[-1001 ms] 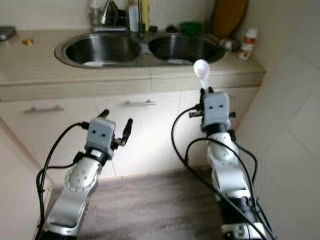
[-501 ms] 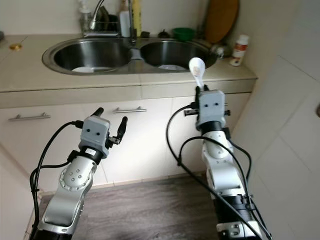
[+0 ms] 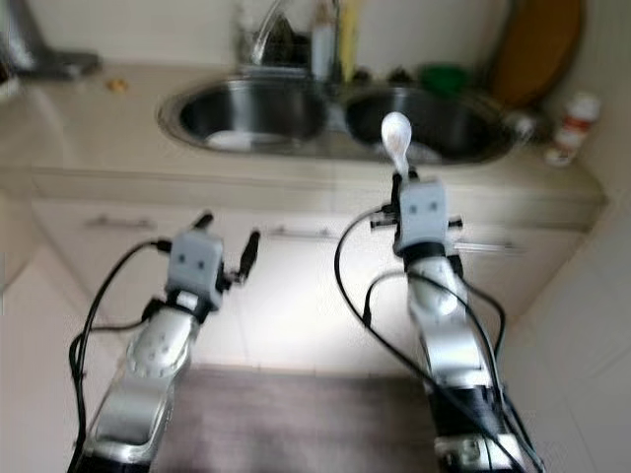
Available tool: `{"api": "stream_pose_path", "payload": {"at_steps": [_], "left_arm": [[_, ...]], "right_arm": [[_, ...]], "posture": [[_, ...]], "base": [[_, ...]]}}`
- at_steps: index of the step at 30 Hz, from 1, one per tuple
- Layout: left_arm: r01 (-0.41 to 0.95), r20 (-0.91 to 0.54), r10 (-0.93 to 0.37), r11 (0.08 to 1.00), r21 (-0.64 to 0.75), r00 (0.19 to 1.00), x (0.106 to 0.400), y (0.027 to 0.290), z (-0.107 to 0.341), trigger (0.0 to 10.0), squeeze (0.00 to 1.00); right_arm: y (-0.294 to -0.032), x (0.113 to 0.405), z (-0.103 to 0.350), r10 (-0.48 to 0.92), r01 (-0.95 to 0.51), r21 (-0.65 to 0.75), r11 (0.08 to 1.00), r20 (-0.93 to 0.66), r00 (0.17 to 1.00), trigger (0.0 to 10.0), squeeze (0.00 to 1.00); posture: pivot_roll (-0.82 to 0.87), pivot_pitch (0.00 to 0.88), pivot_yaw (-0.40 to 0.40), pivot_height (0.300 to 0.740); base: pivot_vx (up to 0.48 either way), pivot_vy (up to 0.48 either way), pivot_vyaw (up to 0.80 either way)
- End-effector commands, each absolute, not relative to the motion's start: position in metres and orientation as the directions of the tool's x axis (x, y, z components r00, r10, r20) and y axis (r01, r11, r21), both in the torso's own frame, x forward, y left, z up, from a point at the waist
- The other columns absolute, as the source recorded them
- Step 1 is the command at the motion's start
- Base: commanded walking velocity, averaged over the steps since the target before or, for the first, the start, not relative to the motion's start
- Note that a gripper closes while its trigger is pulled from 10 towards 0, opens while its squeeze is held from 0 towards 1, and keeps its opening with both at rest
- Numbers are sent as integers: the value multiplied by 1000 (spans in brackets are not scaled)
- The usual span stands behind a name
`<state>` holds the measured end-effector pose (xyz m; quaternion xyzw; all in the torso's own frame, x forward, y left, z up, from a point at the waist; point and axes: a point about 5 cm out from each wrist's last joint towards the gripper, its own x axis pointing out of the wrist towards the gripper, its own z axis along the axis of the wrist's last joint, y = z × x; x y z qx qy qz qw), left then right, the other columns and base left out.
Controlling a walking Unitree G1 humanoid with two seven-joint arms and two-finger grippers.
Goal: Kitchen organization
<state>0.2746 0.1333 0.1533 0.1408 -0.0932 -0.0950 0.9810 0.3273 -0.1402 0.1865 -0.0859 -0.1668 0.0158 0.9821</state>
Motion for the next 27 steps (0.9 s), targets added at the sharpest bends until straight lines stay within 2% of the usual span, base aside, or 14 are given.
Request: {"api": "stream_pose_path", "payload": {"at_steps": [1, 3, 5, 6, 7, 8, 9, 16, 27], "left_arm": [[153, 159, -206, 943, 295, 965, 275, 136, 154, 10000, 0], [153, 159, -207, 943, 295, 965, 275, 136, 154, 10000, 0], [154, 158, -208, 943, 296, 965, 274, 136, 154, 10000, 0], [155, 158, -208, 943, 295, 965, 274, 135, 154, 10000, 0], [156, 158, -209, 942, 296, 965, 274, 135, 154, 10000, 0], [156, 158, -209, 942, 296, 965, 274, 135, 154, 10000, 0], [157, 158, -210, 942, 296, 965, 274, 135, 154, 10000, 0], [158, 158, -212, 942, 296, 964, 275, 135, 154, 10000, 0], [158, 160, -213, 942, 296, 964, 275, 135, 155, 10000, 0]], "right_arm": [[-134, 328, 192, 82, -21, -177, 984, 342, 936, 0, 0], [-134, 328, 192, 80, -20, -176, 984, 341, 936, 157, 0], [-134, 328, 191, 78, -19, -175, 984, 339, 937, 1686, 0], [-134, 328, 191, 78, -19, -175, 984, 338, 938, 1686, 0], [-134, 328, 191, 74, -16, -174, 985, 335, 939, 4000, 0], [-135, 328, 190, 73, -15, -173, 985, 334, 940, 4000, 0], [-135, 329, 190, 64, -9, -168, 986, 330, 942, 10000, 0], [-149, 334, 186, -36, 72, -113, 991, 291, 956, 10000, 0], [-154, 336, 185, -67, 99, -104, 990, 278, 958, 10000, 0]], "posture": [[140, 0, -81, 740], [141, 0, -81, 740], [141, 0, -81, 740], [141, 0, -81, 740], [141, 0, -81, 740], [141, 0, -81, 740], [141, 0, -81, 740], [142, 0, -80, 740], [142, 0, -81, 740]], "base": [[352, 0, 469], [351, 0, 234], [347, 0, 0], [349, 0, 0], [349, 0, 0], [349, 0, 0], [349, 0, 0], [350, 0, 0], [351, 0, 0]]}}
